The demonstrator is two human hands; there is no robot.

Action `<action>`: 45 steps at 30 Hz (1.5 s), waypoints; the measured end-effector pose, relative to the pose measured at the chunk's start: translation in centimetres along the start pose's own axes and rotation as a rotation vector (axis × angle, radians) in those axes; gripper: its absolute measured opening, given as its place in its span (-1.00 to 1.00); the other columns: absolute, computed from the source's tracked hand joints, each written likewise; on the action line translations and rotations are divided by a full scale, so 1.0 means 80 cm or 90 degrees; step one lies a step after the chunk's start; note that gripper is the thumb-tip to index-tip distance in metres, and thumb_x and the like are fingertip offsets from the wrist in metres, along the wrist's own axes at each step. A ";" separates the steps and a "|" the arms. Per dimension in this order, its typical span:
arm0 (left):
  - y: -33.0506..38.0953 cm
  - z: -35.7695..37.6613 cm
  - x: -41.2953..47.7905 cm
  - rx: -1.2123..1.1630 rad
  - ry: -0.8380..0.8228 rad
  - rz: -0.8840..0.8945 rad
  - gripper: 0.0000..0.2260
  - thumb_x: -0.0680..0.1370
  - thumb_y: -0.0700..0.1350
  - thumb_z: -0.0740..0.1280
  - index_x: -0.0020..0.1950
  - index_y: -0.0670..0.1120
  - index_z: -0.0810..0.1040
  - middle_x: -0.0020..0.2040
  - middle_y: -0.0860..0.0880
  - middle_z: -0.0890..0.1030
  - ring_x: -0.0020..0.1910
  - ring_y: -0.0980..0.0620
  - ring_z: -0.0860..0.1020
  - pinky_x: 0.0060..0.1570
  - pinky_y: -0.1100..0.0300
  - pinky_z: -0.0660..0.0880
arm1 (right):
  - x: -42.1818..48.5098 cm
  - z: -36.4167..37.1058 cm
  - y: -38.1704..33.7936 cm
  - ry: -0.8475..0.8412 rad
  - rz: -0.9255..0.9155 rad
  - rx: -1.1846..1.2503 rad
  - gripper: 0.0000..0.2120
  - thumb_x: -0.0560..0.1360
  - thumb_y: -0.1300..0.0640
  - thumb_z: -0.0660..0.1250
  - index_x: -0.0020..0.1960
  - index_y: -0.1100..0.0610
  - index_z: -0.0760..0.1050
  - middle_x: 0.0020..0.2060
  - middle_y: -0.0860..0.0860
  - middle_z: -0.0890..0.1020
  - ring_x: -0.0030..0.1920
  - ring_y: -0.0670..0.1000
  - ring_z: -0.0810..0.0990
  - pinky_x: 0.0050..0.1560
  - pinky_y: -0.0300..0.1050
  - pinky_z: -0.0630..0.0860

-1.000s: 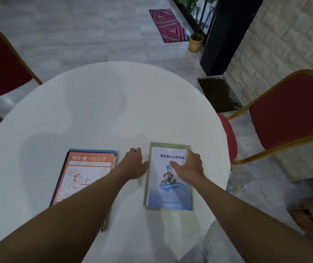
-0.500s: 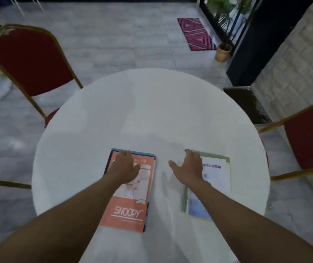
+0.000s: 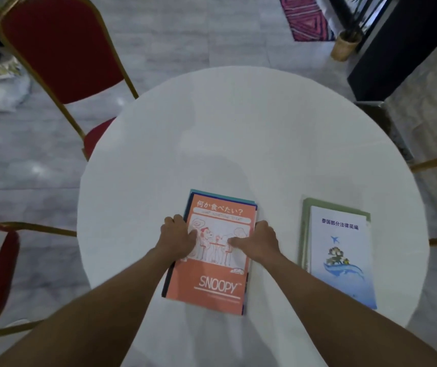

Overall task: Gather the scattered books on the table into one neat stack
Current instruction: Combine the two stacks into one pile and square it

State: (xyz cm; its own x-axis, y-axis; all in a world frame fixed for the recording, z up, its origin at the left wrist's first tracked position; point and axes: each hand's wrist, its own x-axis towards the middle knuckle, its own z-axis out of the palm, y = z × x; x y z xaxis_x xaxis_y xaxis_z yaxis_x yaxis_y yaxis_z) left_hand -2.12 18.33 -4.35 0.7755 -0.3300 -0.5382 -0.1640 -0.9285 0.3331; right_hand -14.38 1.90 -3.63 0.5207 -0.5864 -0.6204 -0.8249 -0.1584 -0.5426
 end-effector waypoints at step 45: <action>0.232 -0.025 0.239 -0.179 0.117 0.224 -0.71 0.62 -0.07 0.25 0.32 -0.11 0.42 0.26 -0.10 0.58 0.18 -0.13 0.60 0.09 0.01 0.56 | 0.239 -0.147 -0.075 0.262 -0.069 0.094 -0.74 0.61 0.12 0.31 0.28 0.12 0.45 0.22 0.10 0.63 0.12 0.14 0.66 -0.09 -0.16 0.56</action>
State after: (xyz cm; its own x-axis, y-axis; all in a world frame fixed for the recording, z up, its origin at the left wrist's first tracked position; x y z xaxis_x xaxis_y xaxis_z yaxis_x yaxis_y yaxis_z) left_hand 10.84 -4.87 -6.93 0.8020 -0.5561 -0.2182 -0.2837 -0.6759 0.6802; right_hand -2.03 -17.71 -5.57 0.4466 -0.8444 -0.2958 -0.7147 -0.1378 -0.6857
